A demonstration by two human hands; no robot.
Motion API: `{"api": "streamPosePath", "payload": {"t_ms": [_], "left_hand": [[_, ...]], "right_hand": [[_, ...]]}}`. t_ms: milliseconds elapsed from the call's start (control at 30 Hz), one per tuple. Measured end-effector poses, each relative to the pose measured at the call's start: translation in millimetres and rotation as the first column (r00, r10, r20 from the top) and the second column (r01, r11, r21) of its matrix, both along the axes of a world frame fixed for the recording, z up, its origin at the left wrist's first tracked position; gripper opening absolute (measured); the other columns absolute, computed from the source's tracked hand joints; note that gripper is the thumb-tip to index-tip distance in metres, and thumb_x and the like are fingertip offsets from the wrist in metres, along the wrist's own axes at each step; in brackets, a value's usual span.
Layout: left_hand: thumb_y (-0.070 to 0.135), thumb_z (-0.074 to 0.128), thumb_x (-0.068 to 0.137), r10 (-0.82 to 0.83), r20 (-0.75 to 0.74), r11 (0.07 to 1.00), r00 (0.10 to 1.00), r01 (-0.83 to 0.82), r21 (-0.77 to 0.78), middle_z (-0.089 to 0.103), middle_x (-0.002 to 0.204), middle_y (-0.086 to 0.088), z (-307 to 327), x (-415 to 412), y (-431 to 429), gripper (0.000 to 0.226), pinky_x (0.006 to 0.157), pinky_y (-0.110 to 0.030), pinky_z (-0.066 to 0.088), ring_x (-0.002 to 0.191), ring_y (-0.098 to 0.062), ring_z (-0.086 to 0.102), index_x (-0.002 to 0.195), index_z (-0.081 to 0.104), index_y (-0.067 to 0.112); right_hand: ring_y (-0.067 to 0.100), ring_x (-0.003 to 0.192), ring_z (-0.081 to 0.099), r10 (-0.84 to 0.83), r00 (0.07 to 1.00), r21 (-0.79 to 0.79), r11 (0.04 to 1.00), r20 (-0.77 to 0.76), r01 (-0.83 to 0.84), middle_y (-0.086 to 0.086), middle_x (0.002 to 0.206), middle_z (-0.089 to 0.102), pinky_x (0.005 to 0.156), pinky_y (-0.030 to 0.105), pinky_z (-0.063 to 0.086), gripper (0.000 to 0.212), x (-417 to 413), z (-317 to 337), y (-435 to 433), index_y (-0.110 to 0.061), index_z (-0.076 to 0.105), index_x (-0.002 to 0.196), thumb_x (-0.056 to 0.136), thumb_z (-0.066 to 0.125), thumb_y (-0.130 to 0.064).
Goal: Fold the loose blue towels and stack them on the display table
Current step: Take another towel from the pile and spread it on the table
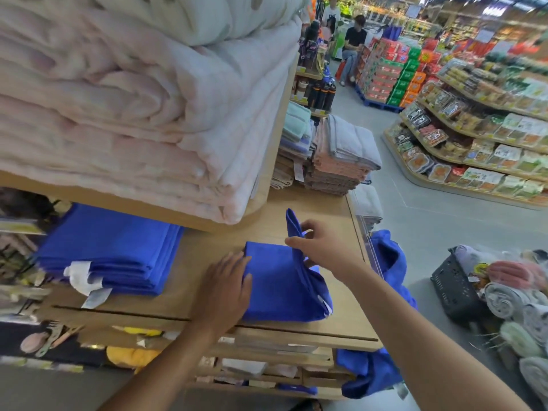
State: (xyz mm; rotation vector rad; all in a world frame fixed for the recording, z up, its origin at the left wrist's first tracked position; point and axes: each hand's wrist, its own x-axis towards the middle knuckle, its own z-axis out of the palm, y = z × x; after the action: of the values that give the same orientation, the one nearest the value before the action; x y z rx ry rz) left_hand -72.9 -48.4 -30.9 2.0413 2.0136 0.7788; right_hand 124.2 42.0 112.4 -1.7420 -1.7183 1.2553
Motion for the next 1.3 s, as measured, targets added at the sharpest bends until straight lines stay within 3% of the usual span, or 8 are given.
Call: {"api": "streamPosePath", "payload": {"t_ms": [167,333,500,633,800,1067,1233,1300], "left_hand": [[0.032,0.032,0.103,0.015,0.124,1.000,0.992,-0.012,-0.025,0.058,0.130,0.016,-3.3,-11.2,-5.8,0.036,0.110,-0.038,0.041,0.121,-0.006,0.052,0.134,0.050,0.035],[0.036,0.029,0.101,0.055,0.171,0.998,0.984,-0.053,-0.016,0.062,0.133,0.007,0.2,-11.4,-9.4,0.044,0.105,-0.041,0.044,0.117,-0.017,0.056,0.139,0.051,0.027],[0.021,0.043,0.104,0.088,0.353,0.996,0.932,-0.088,-0.014,0.051,0.149,-0.001,1.5,-14.2,-5.9,0.045,0.115,-0.029,0.035,0.137,-0.015,0.044,0.149,0.044,0.019],[0.024,0.036,0.101,-0.061,0.168,0.994,0.984,0.044,0.103,0.044,0.156,-0.005,23.7,13.1,20.1,0.052,0.124,-0.027,0.020,0.150,-0.020,0.031,0.150,0.044,0.009],[0.031,0.031,0.107,-0.169,-0.160,0.983,0.972,0.154,-0.105,0.019,0.168,-0.009,6.9,49.1,41.8,0.058,0.127,-0.039,0.009,0.157,-0.022,0.010,0.159,0.022,0.008],[0.036,0.027,0.106,-0.137,-0.320,0.977,0.938,0.074,-0.200,0.010,0.170,-0.006,-12.5,45.8,41.3,0.062,0.127,-0.044,0.005,0.157,-0.020,0.004,0.161,0.014,0.011],[0.044,0.026,0.102,-0.084,-0.298,0.972,0.951,0.012,-0.236,0.000,0.171,-0.004,13.1,68.8,40.1,0.067,0.126,-0.048,-0.005,0.157,-0.021,-0.006,0.162,0.008,0.020],[0.057,0.017,0.098,-0.090,-0.229,0.963,0.969,0.026,-0.267,-0.004,0.170,-0.001,20.5,88.0,39.2,0.072,0.125,-0.051,-0.009,0.156,-0.021,-0.012,0.162,0.005,0.028]], "right_hand": [[0.008,0.063,0.063,0.115,0.962,0.060,0.989,0.249,-0.133,-0.003,0.087,0.067,0.049,0.021,0.044,0.033,-46.4,-41.4,4.3,-0.025,0.052,0.109,0.084,0.072,-0.035],[0.014,0.061,0.065,0.085,0.996,-0.061,0.994,-0.019,-0.086,0.003,0.084,0.066,0.052,0.028,0.057,0.025,-68.5,-82.5,-7.4,-0.018,0.056,0.115,0.096,0.068,-0.028],[0.008,0.092,0.066,0.099,0.990,0.343,0.931,0.097,-0.126,-0.012,0.107,0.068,0.078,0.013,0.051,0.021,-15.5,-84.5,-18.9,-0.029,0.069,0.116,0.100,0.057,-0.025],[0.020,0.149,0.033,0.126,0.848,0.474,0.782,0.516,-0.404,0.002,0.160,0.040,0.122,0.036,0.029,0.053,23.5,-92.3,-23.2,-0.012,0.043,0.154,0.106,0.047,-0.035],[0.013,0.158,-0.005,0.135,0.719,0.312,0.835,0.682,-0.453,-0.003,0.172,0.001,0.127,0.038,0.000,0.073,20.0,-119.1,-26.1,-0.016,0.010,0.164,0.105,0.023,-0.058],[0.012,0.158,-0.002,0.159,0.739,0.322,0.826,0.654,-0.463,-0.007,0.170,0.002,0.128,0.040,0.009,0.076,21.5,-141.4,-28.2,-0.018,0.012,0.164,0.101,0.023,-0.059],[0.015,0.155,0.020,0.010,0.976,0.429,0.897,0.217,-0.104,0.001,0.167,0.027,0.128,0.034,0.013,0.056,47.5,-130.2,-5.0,-0.013,0.035,0.158,0.108,0.040,-0.038],[0.020,0.156,0.018,-0.125,0.912,0.452,0.889,0.391,-0.072,0.006,0.168,0.026,0.128,0.036,0.011,0.057,68.8,-130.8,8.9,-0.012,0.034,0.158,0.108,0.037,-0.040]]}}
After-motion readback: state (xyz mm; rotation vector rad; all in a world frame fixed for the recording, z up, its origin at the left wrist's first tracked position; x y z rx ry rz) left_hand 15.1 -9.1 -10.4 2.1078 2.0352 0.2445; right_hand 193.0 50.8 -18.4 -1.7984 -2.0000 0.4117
